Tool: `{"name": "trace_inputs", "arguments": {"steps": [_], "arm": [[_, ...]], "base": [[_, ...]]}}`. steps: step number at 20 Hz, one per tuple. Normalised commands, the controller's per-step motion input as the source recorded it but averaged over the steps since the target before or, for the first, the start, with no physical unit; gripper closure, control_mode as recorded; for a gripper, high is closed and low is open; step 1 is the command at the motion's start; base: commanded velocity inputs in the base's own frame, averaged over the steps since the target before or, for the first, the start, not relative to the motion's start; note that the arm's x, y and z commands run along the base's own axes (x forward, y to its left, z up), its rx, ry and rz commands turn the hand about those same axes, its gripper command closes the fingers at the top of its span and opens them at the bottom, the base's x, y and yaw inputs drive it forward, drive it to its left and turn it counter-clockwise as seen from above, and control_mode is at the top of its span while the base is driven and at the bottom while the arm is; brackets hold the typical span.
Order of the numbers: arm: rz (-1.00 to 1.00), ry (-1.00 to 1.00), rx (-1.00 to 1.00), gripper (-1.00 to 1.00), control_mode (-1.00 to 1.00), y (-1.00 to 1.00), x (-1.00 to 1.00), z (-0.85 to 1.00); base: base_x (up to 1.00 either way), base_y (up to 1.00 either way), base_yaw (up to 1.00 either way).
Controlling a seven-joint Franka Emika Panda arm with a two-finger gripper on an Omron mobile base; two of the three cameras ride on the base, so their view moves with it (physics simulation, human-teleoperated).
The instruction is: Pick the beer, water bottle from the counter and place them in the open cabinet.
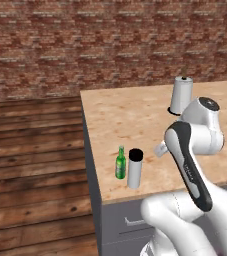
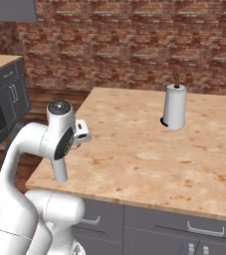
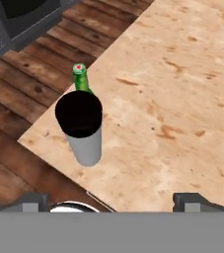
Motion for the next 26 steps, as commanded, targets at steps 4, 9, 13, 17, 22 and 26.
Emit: {"name": "trace_inputs", "arguments": {"steps": [4,9,13,17,22,26], "arm": [[0.29,-0.21,0.19,-1.0,-1.0,-0.2,-0.45,-0.38],[0.21,-0.04,0.19,-1.0,-1.0,-0.24,-0.25,-0.17],[0.23,0.01,0.13,-1.0,-1.0,-0.09,0.0,-0.42],[0.35,0.01,0.07,-1.0,-1.0,0.0,0.0,-0.38],[0.37,-0.12,0.0,-1.0,-1.0,0.0,0.03,-0.13],[0.2,-0.1,0.0,-1.0,-1.0,0.11,0.08,0.0]], "base": [[0.0,0.0,0.0],[0.0,0.0,0.0],[0.0,0.0,0.0],[0.0,0.0,0.0],[0.0,0.0,0.0],[0.0,0.0,0.0]]}}
